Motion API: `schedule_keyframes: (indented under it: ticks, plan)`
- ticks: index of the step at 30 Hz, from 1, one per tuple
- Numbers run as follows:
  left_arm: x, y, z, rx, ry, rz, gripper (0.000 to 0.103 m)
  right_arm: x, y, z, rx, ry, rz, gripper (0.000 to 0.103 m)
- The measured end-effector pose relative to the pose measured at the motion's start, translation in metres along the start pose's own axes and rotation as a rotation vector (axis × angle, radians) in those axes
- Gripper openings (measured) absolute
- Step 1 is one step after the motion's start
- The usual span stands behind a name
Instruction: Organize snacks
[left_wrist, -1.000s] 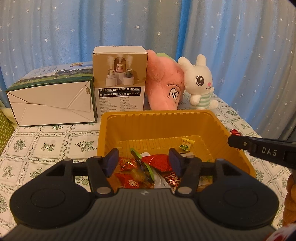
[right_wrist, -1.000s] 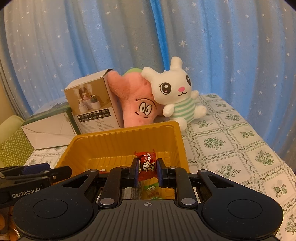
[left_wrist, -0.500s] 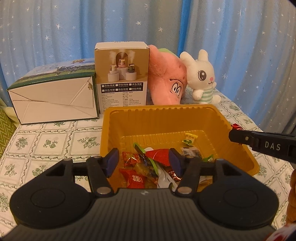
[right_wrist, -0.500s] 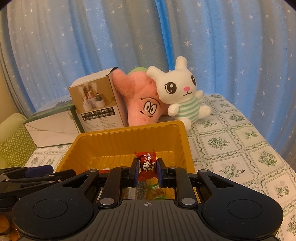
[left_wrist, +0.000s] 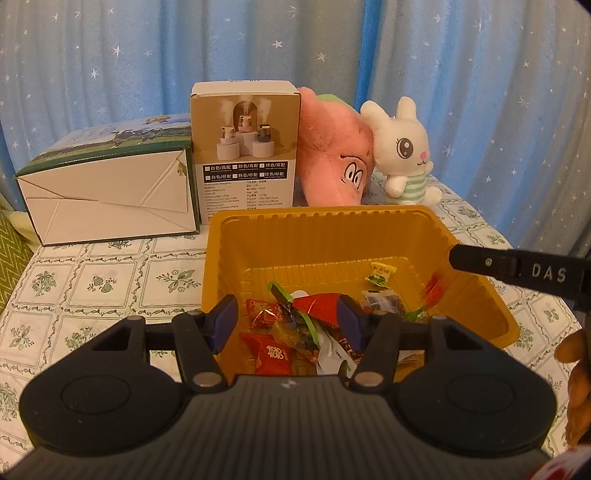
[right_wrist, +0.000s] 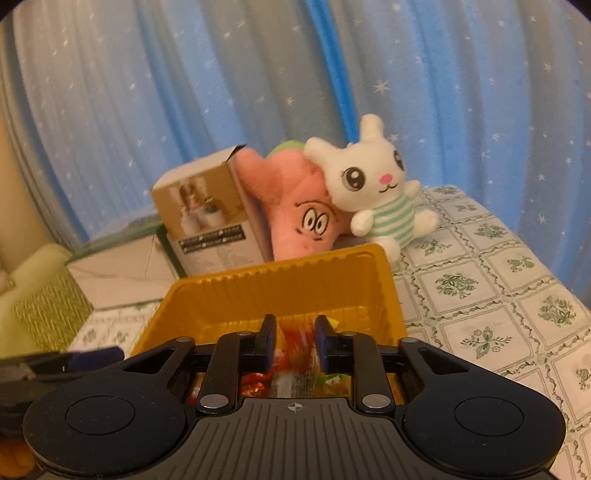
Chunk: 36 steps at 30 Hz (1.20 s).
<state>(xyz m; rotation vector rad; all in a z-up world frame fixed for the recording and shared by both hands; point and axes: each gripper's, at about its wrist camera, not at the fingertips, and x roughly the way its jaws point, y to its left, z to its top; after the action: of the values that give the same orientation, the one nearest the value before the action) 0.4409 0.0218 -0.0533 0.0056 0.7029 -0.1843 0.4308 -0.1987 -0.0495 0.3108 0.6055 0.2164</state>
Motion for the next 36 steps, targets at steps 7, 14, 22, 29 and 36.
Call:
schedule_keyframes:
  ticks: [7,14,22,29,36]
  plan:
    - [0.0,0.0,0.0,-0.003,-0.002,0.002,0.055,0.0,-0.012,0.004,0.055,0.008,-0.027,0.057]
    - [-0.003,-0.001,0.0,0.001,-0.009,0.004,0.055,0.0,-0.006,0.001,0.014,0.022,-0.046,0.057]
    - [-0.019,-0.002,-0.005,0.005,-0.055,0.019,0.055,-0.012,0.0,-0.007,-0.079,0.0,-0.101,0.057]
    - [-0.042,-0.009,-0.014,0.015,-0.116,0.021,0.055,-0.032,0.008,-0.018,-0.142,-0.037,-0.114,0.057]
    - [-0.066,-0.02,-0.031,0.029,-0.128,0.015,0.055,-0.055,0.011,-0.037,-0.185,-0.028,-0.119,0.057]
